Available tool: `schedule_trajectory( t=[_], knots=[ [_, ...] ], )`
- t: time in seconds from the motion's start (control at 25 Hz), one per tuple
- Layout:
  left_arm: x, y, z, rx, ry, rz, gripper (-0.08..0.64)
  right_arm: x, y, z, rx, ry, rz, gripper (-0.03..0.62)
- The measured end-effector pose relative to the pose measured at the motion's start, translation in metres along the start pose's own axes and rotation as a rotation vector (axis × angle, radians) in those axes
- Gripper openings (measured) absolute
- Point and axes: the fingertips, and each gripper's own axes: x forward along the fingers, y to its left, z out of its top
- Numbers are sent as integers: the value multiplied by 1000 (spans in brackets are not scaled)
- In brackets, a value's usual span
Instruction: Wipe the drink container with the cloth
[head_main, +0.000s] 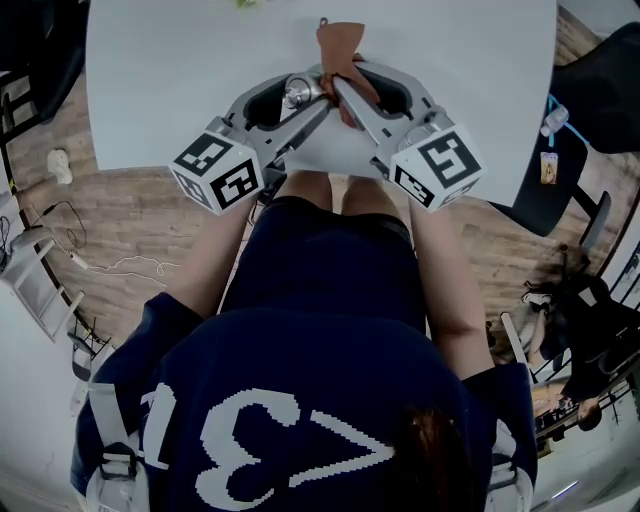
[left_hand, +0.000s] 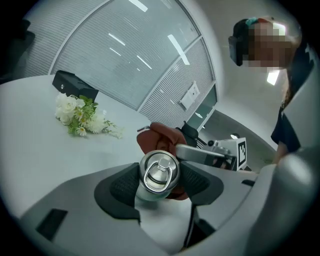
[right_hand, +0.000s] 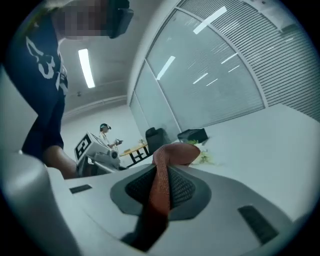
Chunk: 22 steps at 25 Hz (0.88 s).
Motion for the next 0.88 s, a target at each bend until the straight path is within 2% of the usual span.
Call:
schedule_trajectory(
  t=[0.08,0.16,0.24,0.32,0.48,0.56,0.68,0.76,0.88],
  knots=[
    [2,-4,-1,50,17,-10,265,5,8,5,-32,16,40,74],
    [2,-7,-2,85,29,-16,265,5,3,-2,-45,39,32,74],
    [2,-10,-3,114,37,-22,265,-1,-12,-11,-17,50,-4,74],
    [2,-12,-4,150,46,-30,265,-8,-32,-27,-17,107,-65,74],
    [4,-20,-7,223,64,-50,265,-15,-67,-66,-105,283,-158,74],
    [4,-23,-8,249,69,-57,265,-13,-66,-66,-155,308,-165,74],
    [4,-23,-10,265,73,-65,265,-5,-50,-45,-87,228,-101,74],
    [2,-23,-11,260,72,-71,265,0,-33,-29,-44,181,-19,74],
    [0,-21,-12,259,72,-78,265,8,-3,-6,-91,156,112,74]
  ],
)
